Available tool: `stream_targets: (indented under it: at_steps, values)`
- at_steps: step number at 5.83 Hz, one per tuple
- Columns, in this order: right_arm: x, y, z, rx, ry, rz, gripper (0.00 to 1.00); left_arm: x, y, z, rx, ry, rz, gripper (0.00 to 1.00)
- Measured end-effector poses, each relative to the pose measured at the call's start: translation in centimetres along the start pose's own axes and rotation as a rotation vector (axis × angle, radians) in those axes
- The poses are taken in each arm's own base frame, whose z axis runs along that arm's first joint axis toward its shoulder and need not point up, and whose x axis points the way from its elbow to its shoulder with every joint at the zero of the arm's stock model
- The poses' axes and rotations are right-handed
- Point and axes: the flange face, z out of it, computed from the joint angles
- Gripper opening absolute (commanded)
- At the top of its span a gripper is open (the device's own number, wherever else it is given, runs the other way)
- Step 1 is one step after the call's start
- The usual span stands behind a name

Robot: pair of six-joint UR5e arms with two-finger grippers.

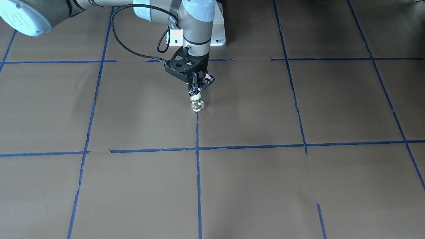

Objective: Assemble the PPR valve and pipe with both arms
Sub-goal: 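Lower the pipe nipple into the valve's top opening with the right gripper, then open the right gripper and lift it away from the valve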

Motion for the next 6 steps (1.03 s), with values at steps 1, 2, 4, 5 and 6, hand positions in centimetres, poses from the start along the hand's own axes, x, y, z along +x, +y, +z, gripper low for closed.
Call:
stream_targets:
  at_steps: [1,2,4,5,6]
  values:
    - [0.0,0.0,0.1,0.0,0.001,0.0,0.92,0.0,0.0,0.0,0.001,0.0,0.001,1.0]
    - [0.1,0.0,0.2,0.001,0.003,0.0,0.93,0.1,-0.1,-0.1,0.002,0.0,0.002,1.0]
    - [0.0,-0.2,-0.1,0.0,-0.004,-0.015,1.0,0.1,-0.1,0.0,0.001,0.0,0.001,1.0]
    - [-0.3,-1.3,-0.9,0.001,-0.014,-0.045,1.0,0.0,-0.1,0.1,-0.001,0.0,0.0,1.0]
    - [-0.3,-4.5,-1.7,-0.016,-0.014,-0.096,1.0,-0.2,0.0,0.3,-0.005,0.0,-0.001,1.0]
